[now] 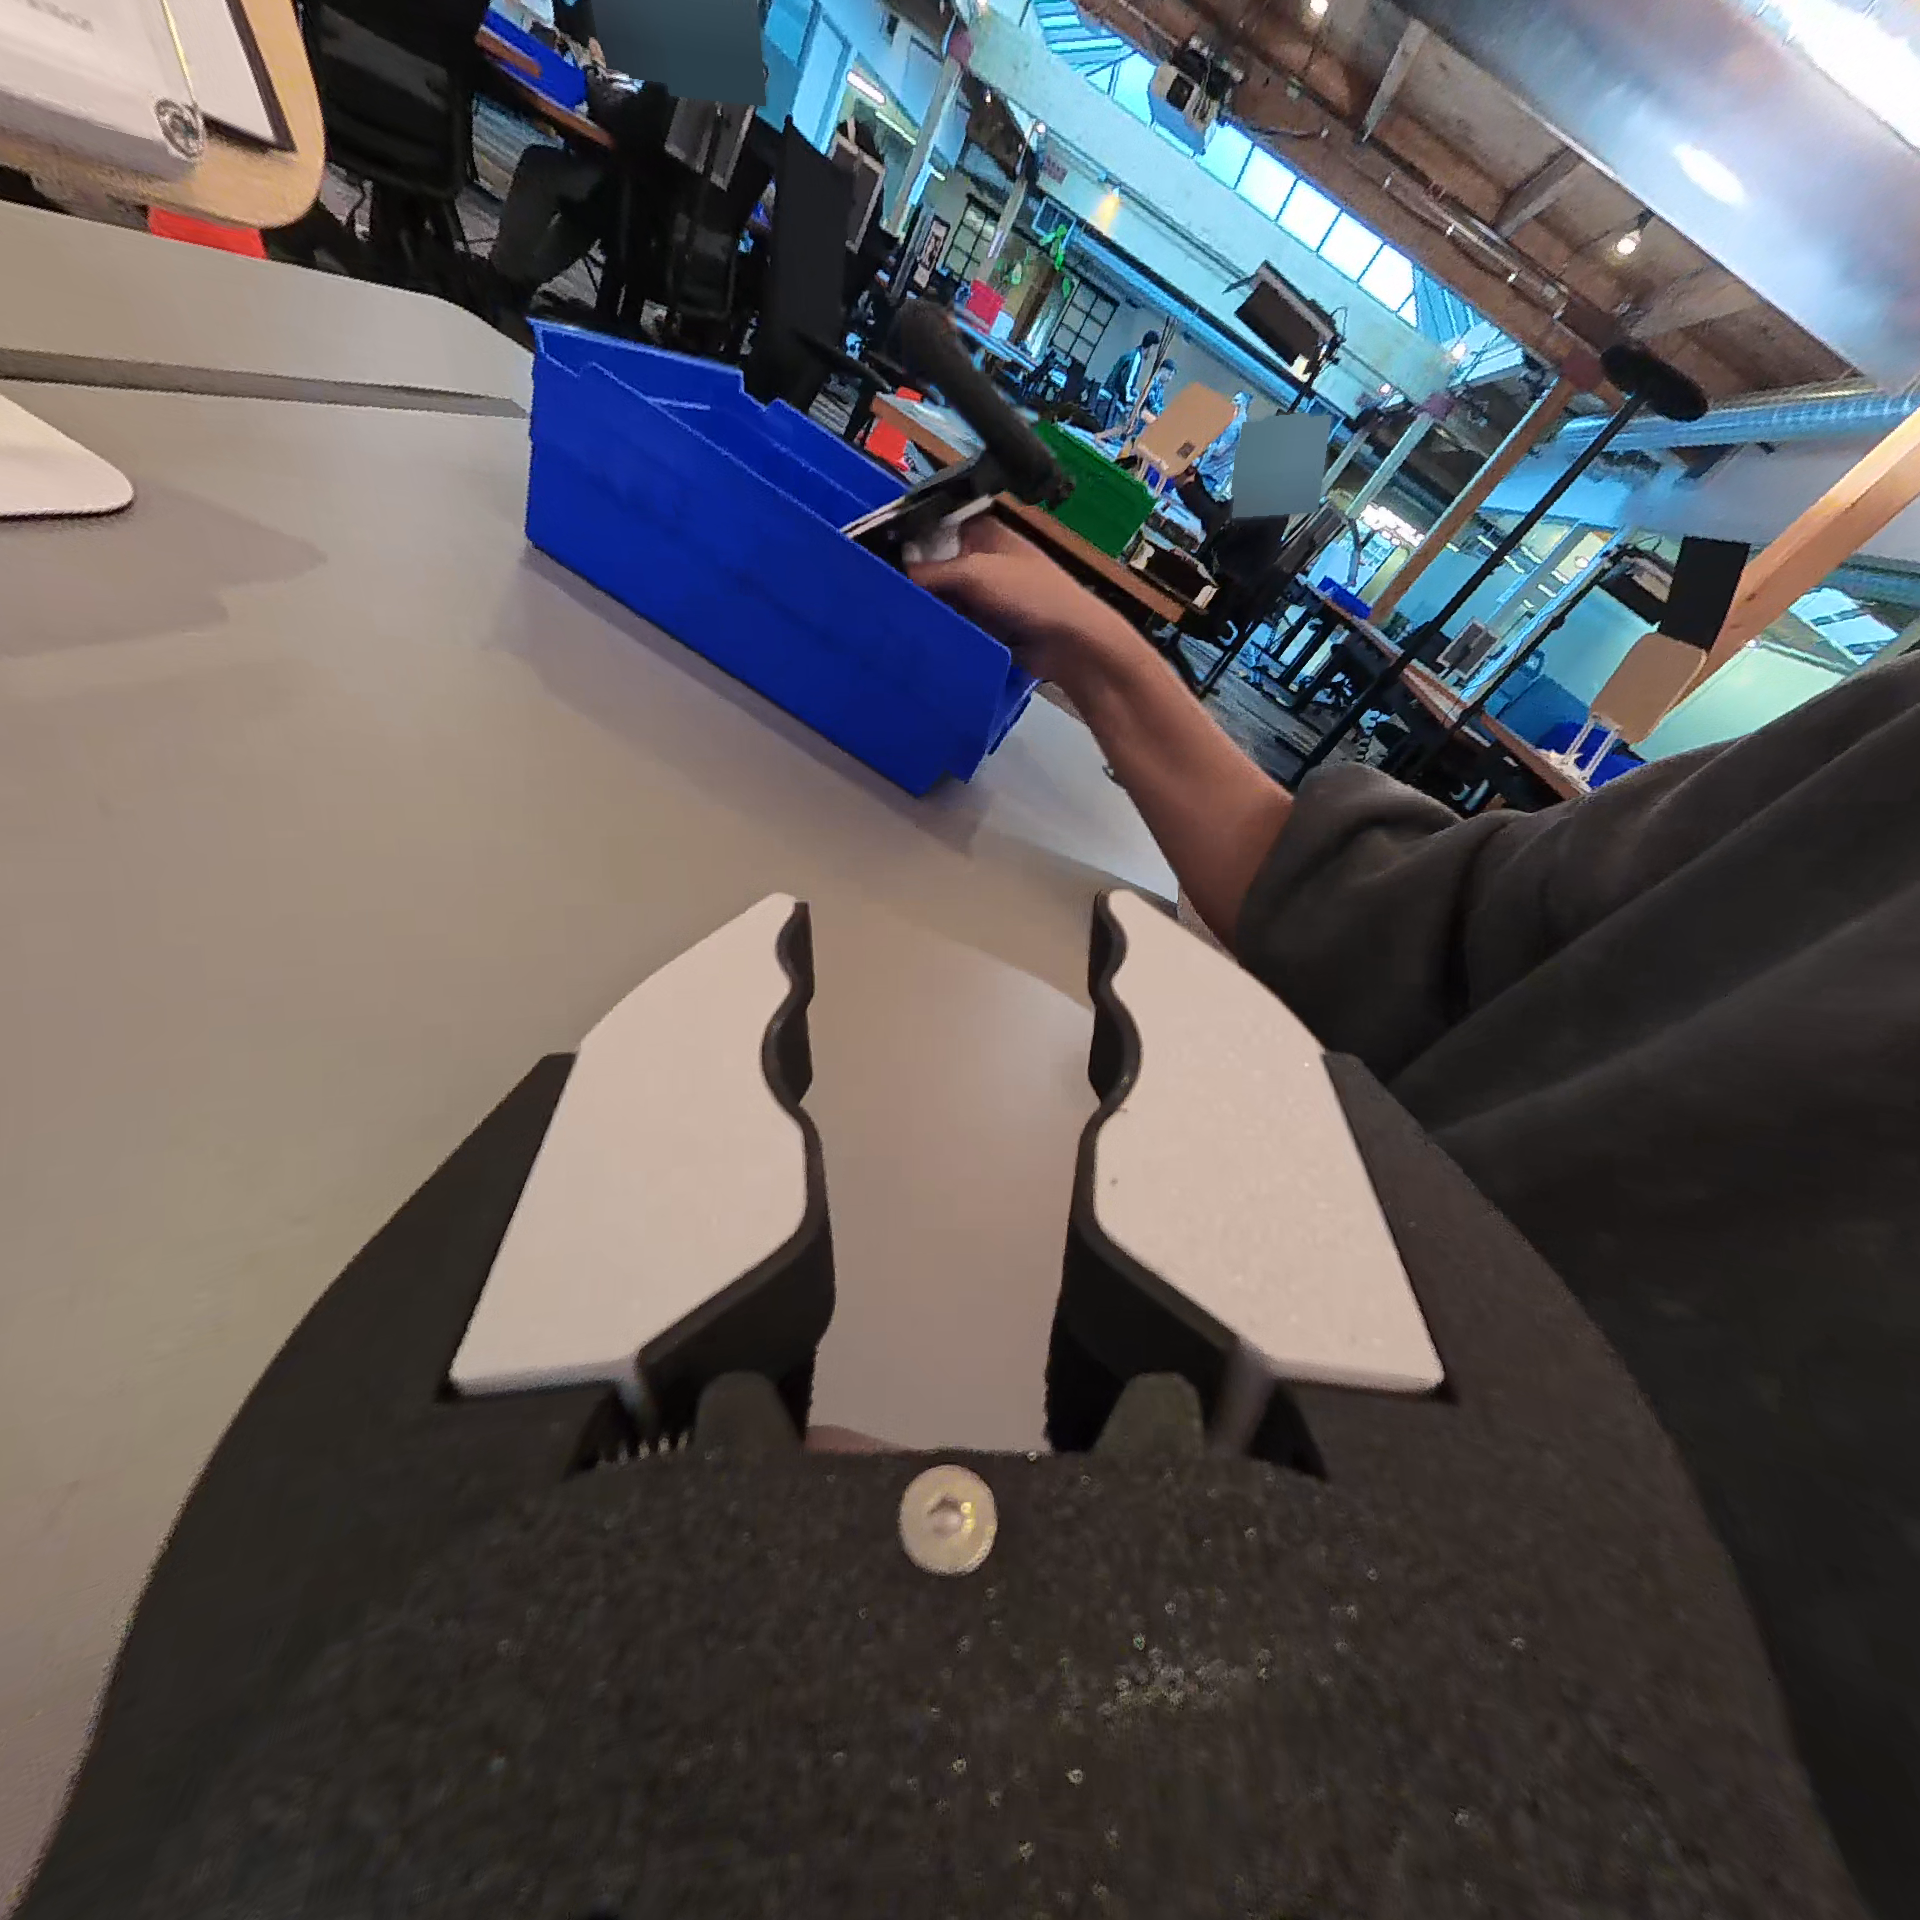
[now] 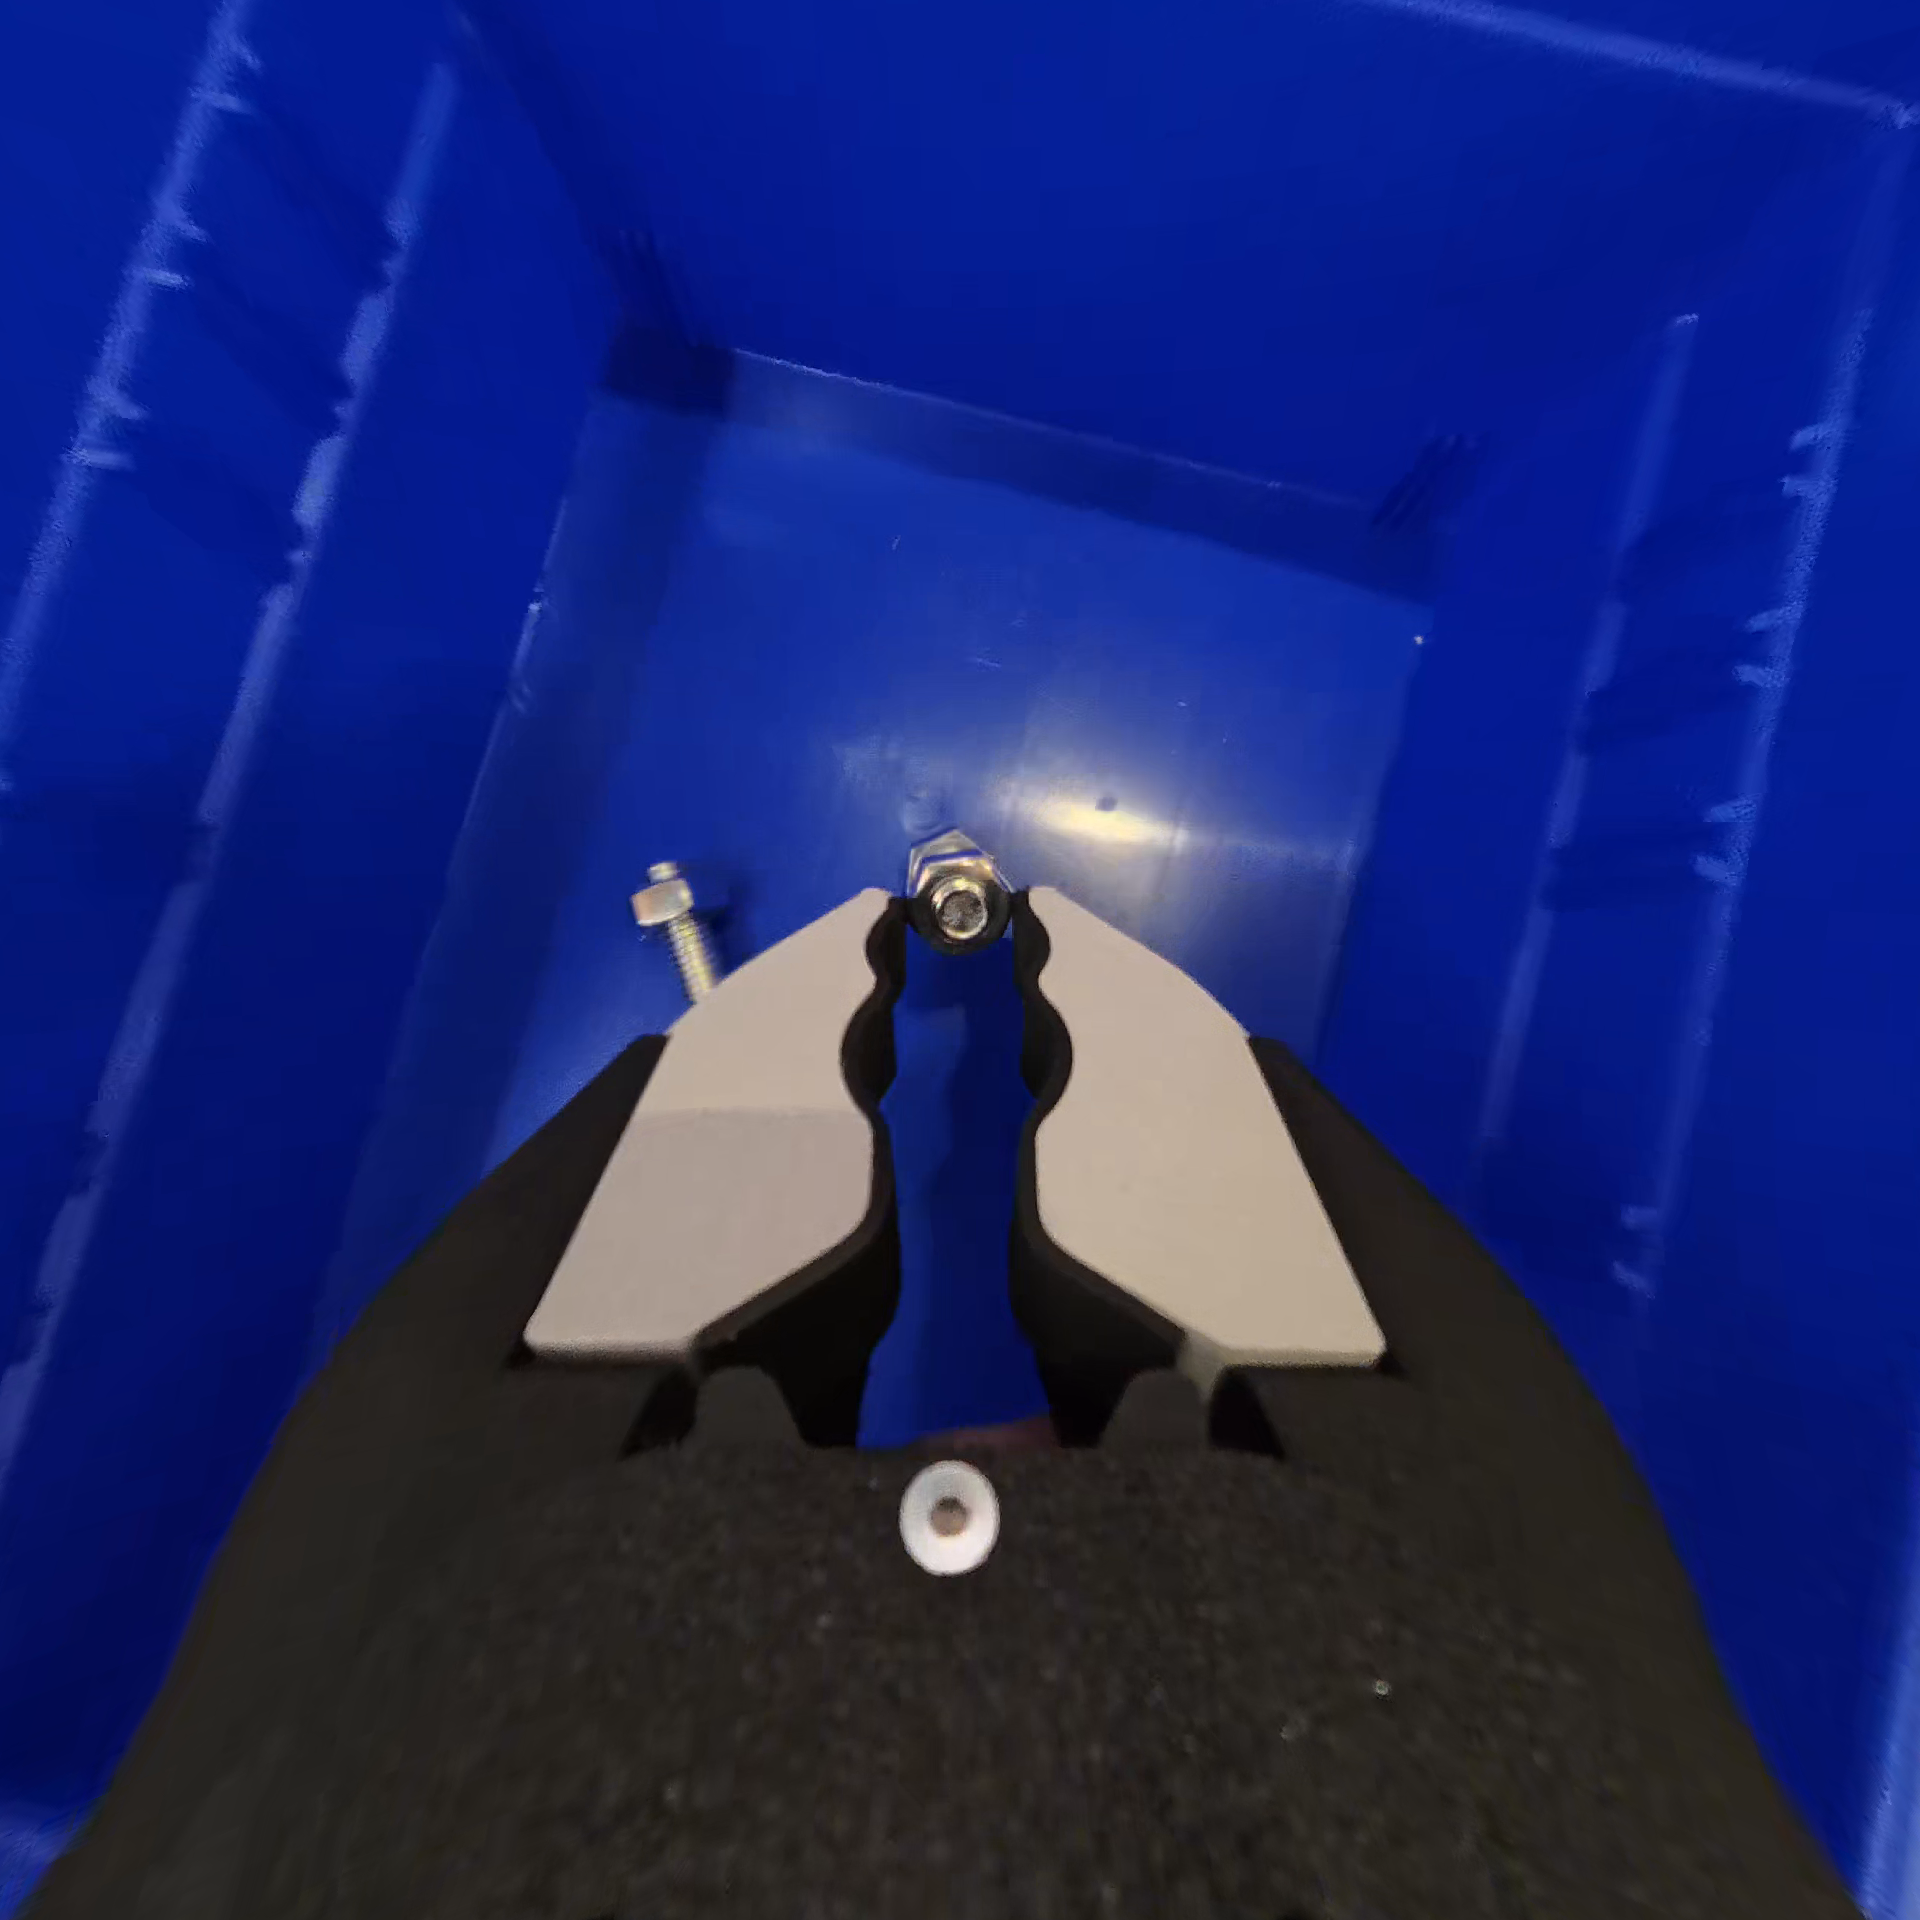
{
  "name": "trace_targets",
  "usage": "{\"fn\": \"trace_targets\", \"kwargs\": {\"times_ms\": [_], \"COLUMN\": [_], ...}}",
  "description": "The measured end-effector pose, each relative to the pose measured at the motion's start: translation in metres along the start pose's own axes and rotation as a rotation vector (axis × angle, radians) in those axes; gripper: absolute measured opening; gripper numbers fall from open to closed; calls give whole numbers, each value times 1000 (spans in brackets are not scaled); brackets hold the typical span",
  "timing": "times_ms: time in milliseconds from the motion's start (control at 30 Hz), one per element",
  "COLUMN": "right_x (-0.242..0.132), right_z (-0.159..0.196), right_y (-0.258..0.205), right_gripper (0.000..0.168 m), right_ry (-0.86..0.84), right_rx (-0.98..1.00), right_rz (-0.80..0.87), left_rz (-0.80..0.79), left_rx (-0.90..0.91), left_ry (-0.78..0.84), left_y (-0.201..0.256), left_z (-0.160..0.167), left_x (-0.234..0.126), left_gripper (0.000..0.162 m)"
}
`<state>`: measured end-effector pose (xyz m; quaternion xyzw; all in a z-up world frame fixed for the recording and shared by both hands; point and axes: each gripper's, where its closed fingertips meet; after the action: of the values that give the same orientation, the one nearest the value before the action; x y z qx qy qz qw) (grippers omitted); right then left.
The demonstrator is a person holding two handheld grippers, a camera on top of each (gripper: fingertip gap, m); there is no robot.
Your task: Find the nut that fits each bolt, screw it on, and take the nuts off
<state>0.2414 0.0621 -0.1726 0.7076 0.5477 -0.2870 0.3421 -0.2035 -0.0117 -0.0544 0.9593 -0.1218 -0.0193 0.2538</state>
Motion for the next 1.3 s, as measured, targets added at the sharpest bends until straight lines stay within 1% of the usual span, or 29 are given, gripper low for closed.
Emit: {"fn": "trace_targets", "kwargs": {"times_ms": [33, 100, 200, 267, 367, 433, 467, 533, 567, 600, 667, 700, 733, 767, 800, 833, 867, 900, 933, 967, 1033, 1133, 1300], "right_x": [2, 3, 3, 4, 3, -4, -14, -51, -77, -106, -168, -195, -215, -228, -233, -233, -227, -218, -207, -200, -195, -187, -176], "right_z": [-4, 0, 23, 30, 31, 25, 19, -5, -22, -39, -64, -68, -66, -56, -41, -21, 0, 17, 27, 30, 30, 20, 18], "right_y": [1, 4, 8, 9, 11, 15, 14, 8, -2, -22, -86, -125, -166, -208, -251, -291, -325, -349, -364, -372, -379, -370, -351], "right_gripper": [20, 20, 20, 20, 21, 28, 30, 30, 29, 29, 30, 30, 29, 29, 28, 28, 25, 23, 24, 24, 22, 20, 16], "right_ry": [22, -11, -148, -194, -227, -208, -182, -48, 63, 194, 479, 598, 673, 698, 684, 640, 573, 519, 491, 499, 540, 586, 591], "right_rx": [8, 24, 15, 39, 73, 82, 93, 108, 104, 97, 79, 67, 55, 45, 31, -8, -60, -101, -131, -137, -150, -171, -129], "right_rz": [11, 26, 51, 57, 50, 65, 58, 65, 52, 4, -181, -292, -409, -530, -649, -761, -840, -863, -842, -812, -778, -680, -660], "left_rz": [-3, -16, -48, -46, -54, -91, -119, -208, -262, -325, -448, -487, -509, -515, -515, -520, -522, -516, -515, -521, -549, -586, -600], "left_rx": [6, 14, 18, 11, 5, 11, 17, 23, 31, 47, 81, 84, 74, 56, 37, 20, 2, -16, -25, -23, -8, -5, -69], "left_ry": [7, 2, -15, -14, -20, -37, -50, -86, -101, -106, -92, -80, -72, -68, -68, -64, -52, -34, -12, 4, -12, -48, -1], "left_y": [1, 0, -4, -4, -3, -5, -7, -13, -18, -23, -32, -34, -36, -36, -36, -37, -37, -35, -32, -30, -29, -30, -33], "left_z": [-1, -1, 4, 7, 12, 15, 16, 21, 24, 27, 30, 32, 35, 39, 44, 47, 50, 51, 50, 50, 53, 59, 50], "left_x": [-1, -2, -3, -2, 0, 0, -1, -7, -11, -16, -28, -32, -35, -37, -37, -39, -41, -42, -43, -45, -49, -58, -73], "left_gripper": [50, 50, 50, 50, 50, 50, 50, 48, 48, 47, 45, 44, 44, 45, 45, 44, 44, 44, 44, 44, 44, 44, 44]}}
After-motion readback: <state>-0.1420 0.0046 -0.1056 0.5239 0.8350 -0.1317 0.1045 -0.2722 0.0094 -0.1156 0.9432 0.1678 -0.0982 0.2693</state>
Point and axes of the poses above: each gripper's, where its closed fingertips meet, x out along the fingers, z out of its underside, y = z × x across the jaws, and after that the axes turned 13 degrees about z, right-handed
